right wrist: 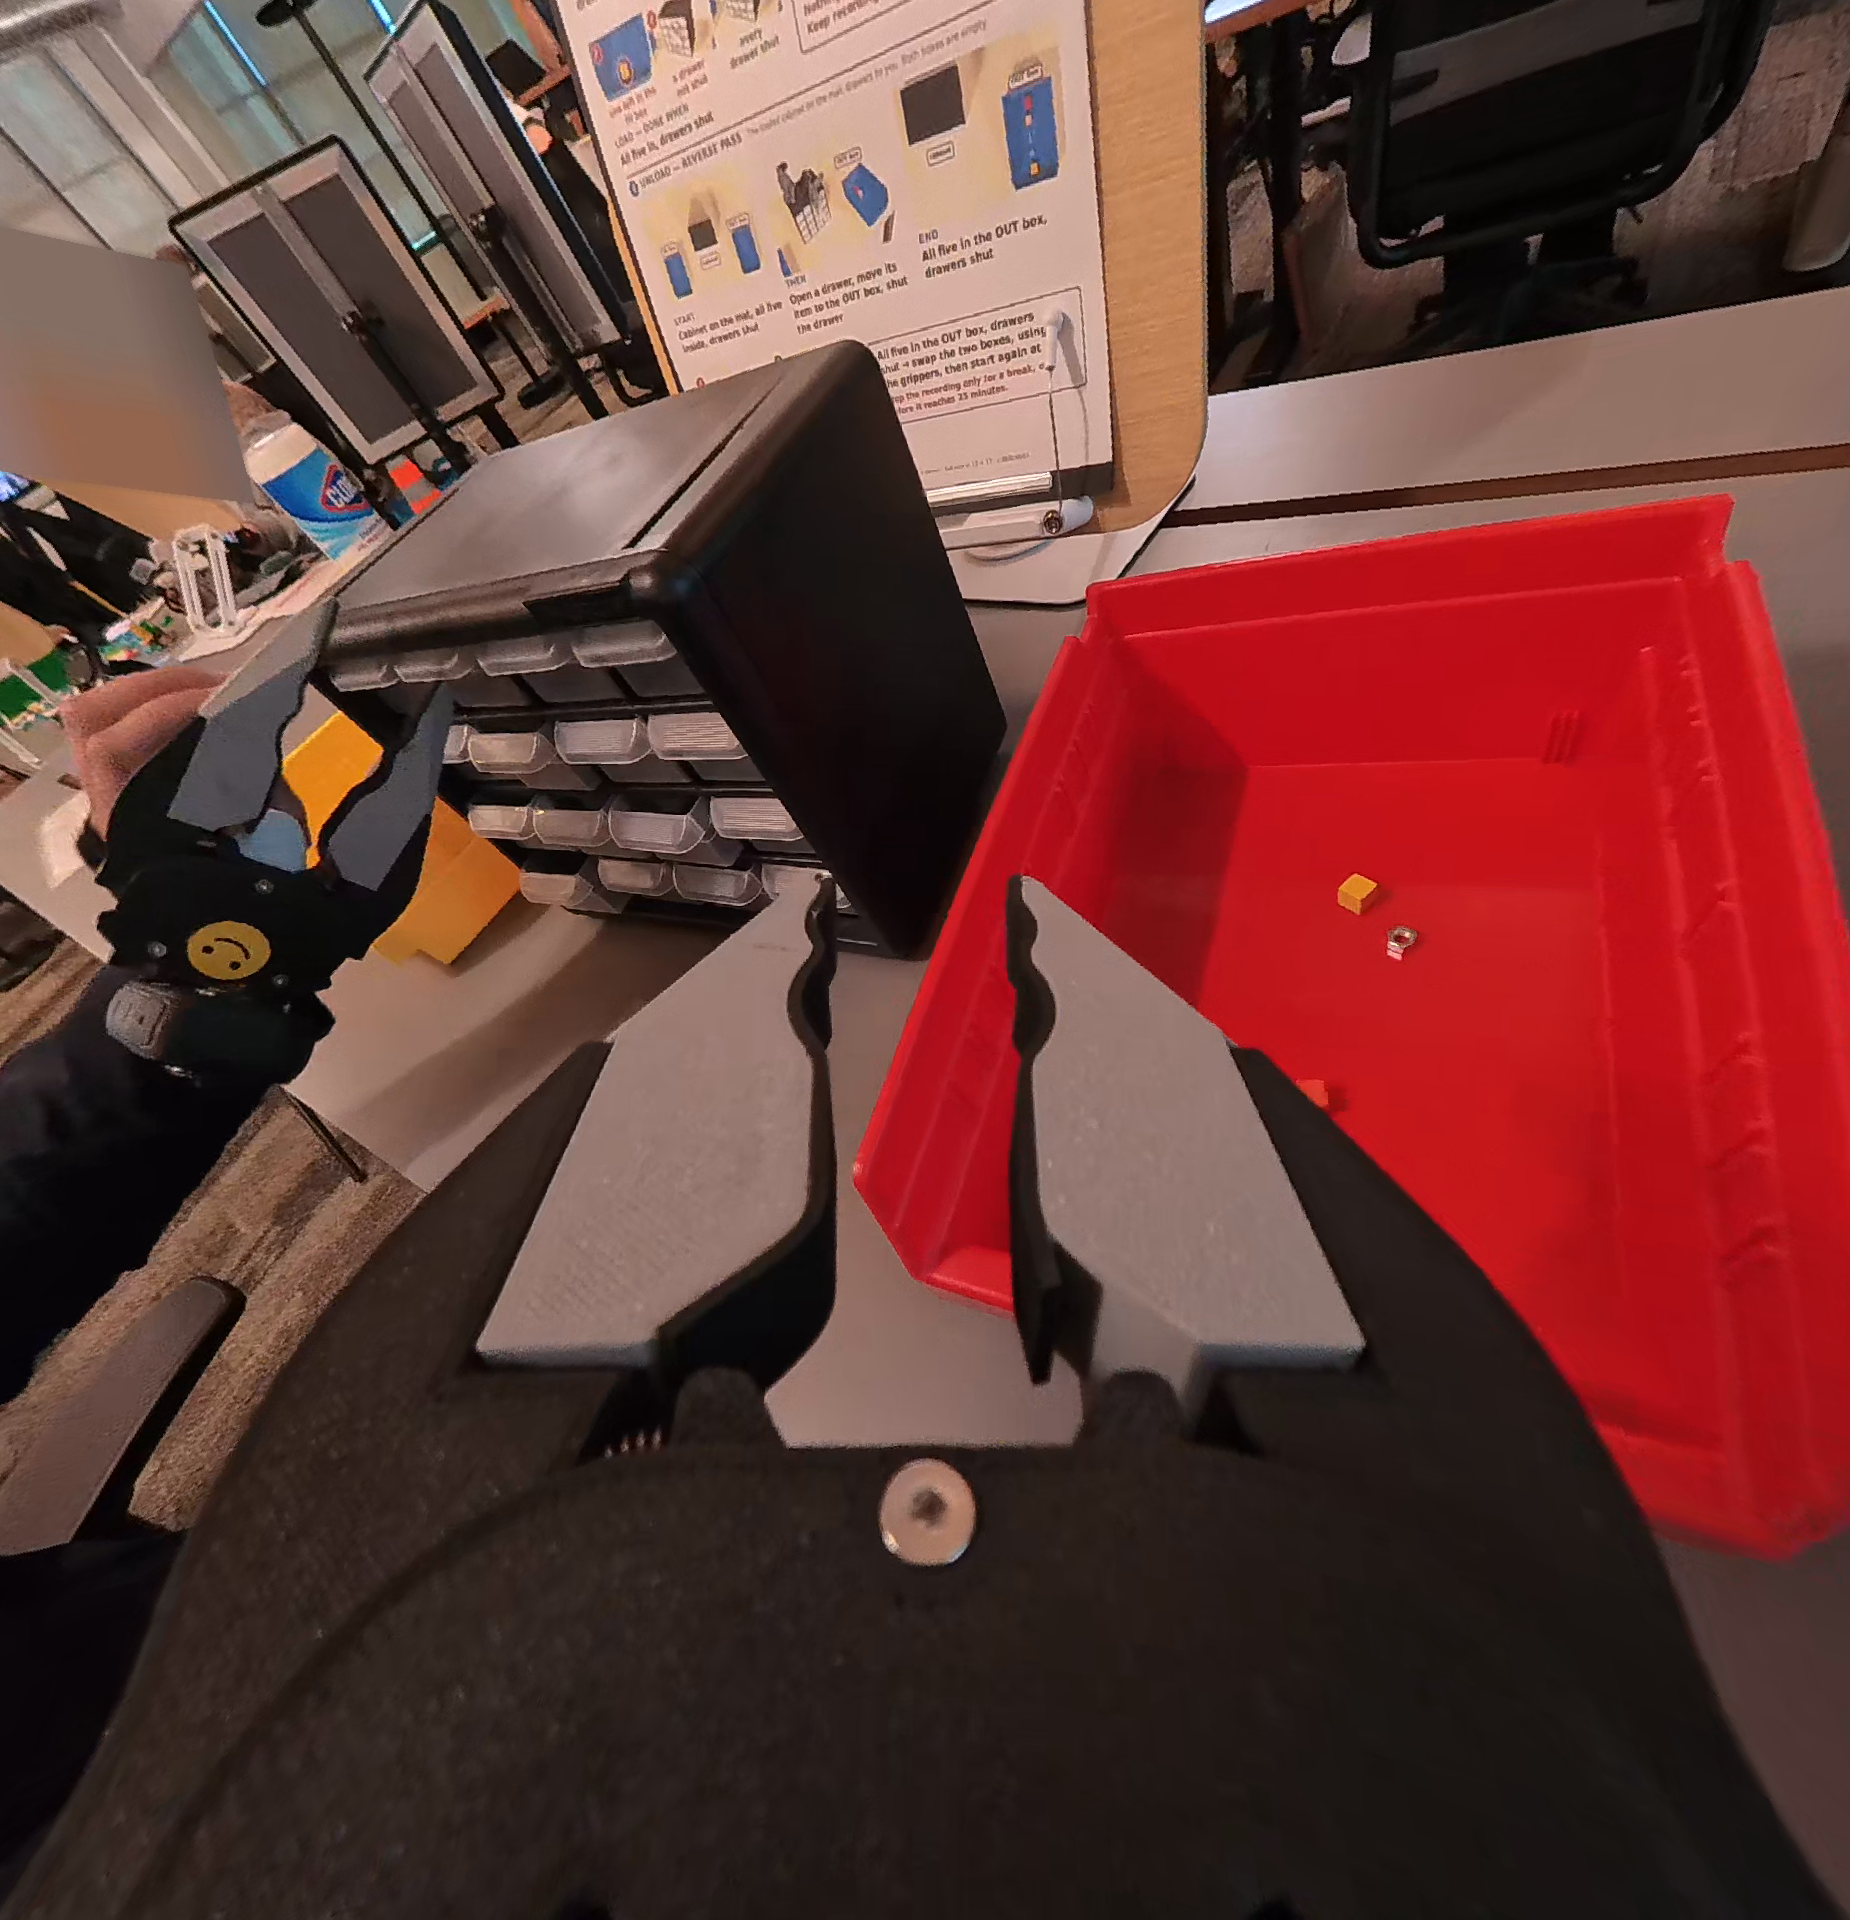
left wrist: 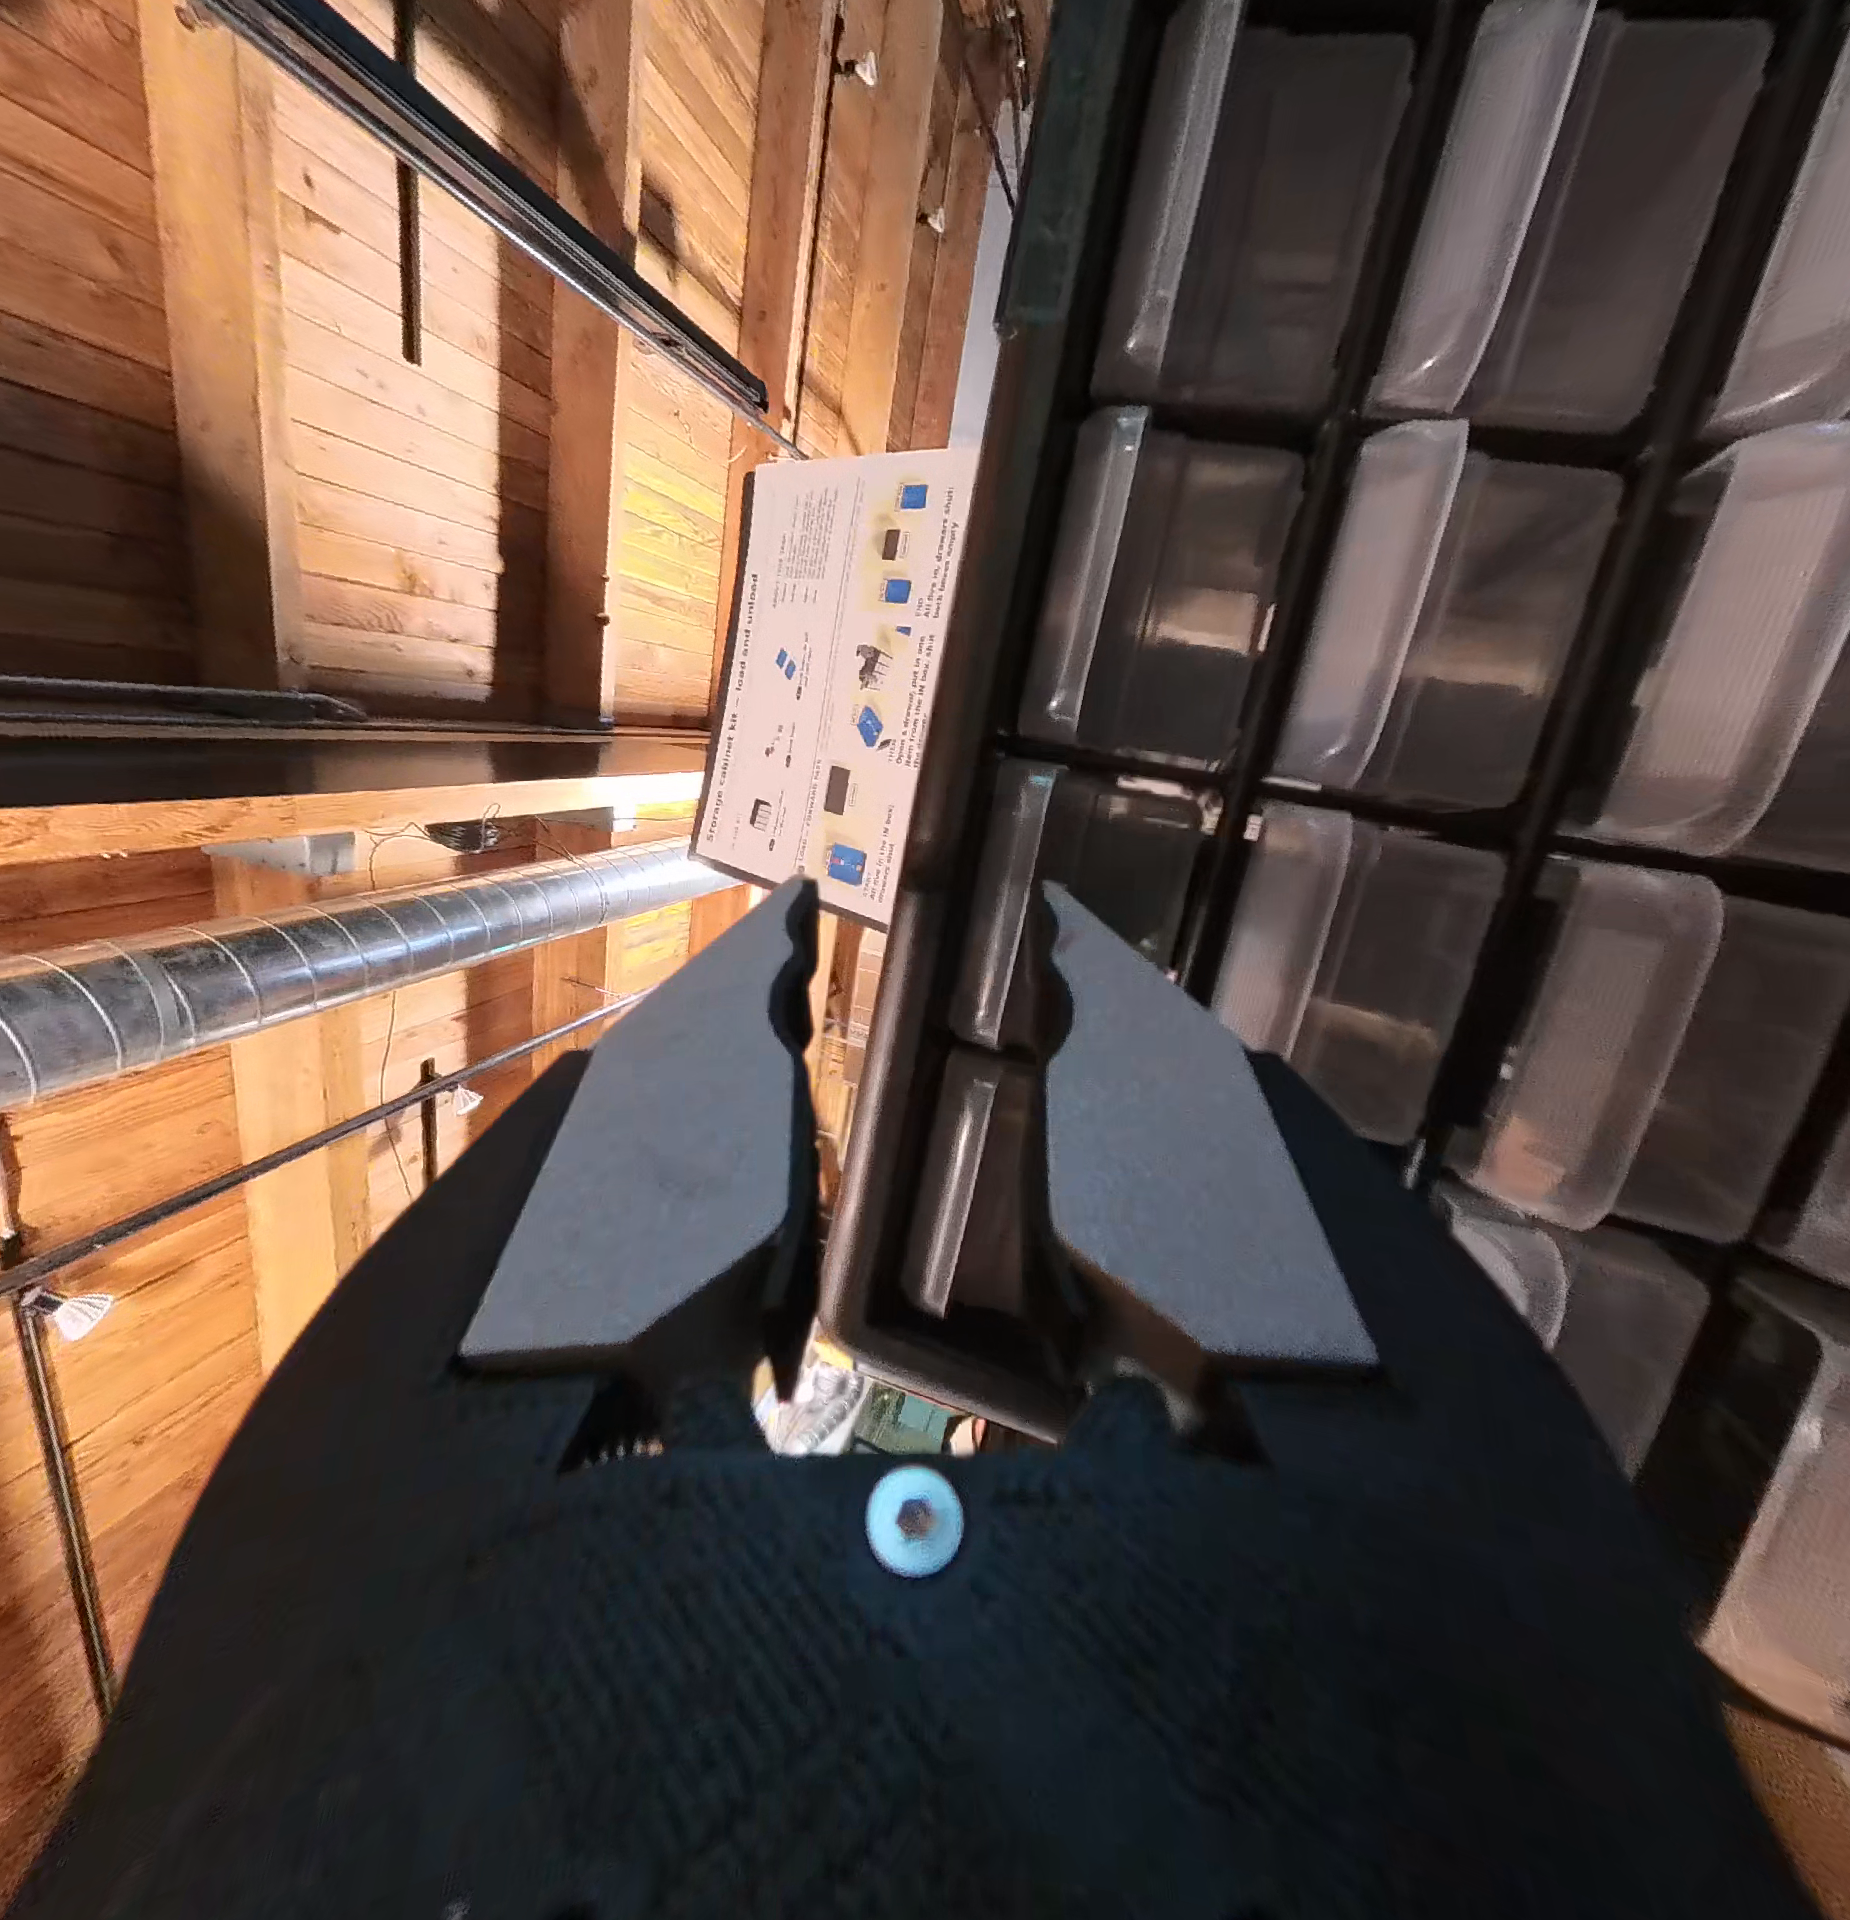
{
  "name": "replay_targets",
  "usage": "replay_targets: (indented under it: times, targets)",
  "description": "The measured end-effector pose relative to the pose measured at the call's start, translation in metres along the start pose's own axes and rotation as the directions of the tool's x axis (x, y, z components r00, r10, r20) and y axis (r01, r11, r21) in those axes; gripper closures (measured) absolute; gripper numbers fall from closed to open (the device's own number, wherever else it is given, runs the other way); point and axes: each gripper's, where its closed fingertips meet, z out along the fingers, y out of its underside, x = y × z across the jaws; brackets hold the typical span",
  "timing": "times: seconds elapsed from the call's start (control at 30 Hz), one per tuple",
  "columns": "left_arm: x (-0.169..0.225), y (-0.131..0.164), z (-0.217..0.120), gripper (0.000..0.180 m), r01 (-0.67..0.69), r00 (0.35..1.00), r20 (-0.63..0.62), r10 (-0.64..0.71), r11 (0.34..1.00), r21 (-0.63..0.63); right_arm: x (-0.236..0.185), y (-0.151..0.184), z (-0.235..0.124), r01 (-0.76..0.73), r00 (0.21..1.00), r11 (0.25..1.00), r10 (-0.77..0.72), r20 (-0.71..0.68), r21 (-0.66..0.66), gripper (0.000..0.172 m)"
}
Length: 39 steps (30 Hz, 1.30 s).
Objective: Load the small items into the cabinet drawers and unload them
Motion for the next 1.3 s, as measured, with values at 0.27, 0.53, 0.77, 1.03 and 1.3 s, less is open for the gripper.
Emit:
replay_targets:
  times: [0.27,0.53,0.77,1.03,1.3]
  targets:
    - [-0.003,-0.006,-0.013,0.146,0.029,0.999,0.021,-0.029,1.0,0.012,-0.003,0.001,0.001,0.008,1.0,1.0,-0.008,0.003,-0.008,0.143]
    - [-0.007,-0.013,-0.037,0.153,0.154,0.988,0.004,-0.154,0.988,-0.007,-0.004,0.003,0.002,0.009,1.0,1.0,-0.009,0.003,-0.014,0.143]
    - [-0.011,-0.016,-0.054,0.145,0.407,0.904,-0.119,-0.412,0.911,-0.06,-0.005,0.003,0.002,0.011,1.0,1.0,-0.011,0.002,-0.016,0.143]
    - [-0.007,-0.023,-0.064,0.134,0.578,0.767,-0.258,-0.588,0.807,-0.123,-0.004,0.008,0.009,0.003,1.0,0.999,-0.003,-0.001,-0.04,0.141]
    - [-0.021,-0.017,-0.086,0.136,0.823,0.394,-0.389,-0.833,0.508,-0.255,-0.028,0.004,0.011,0.013,0.992,1.0,-0.012,0.124,-0.009,0.121]
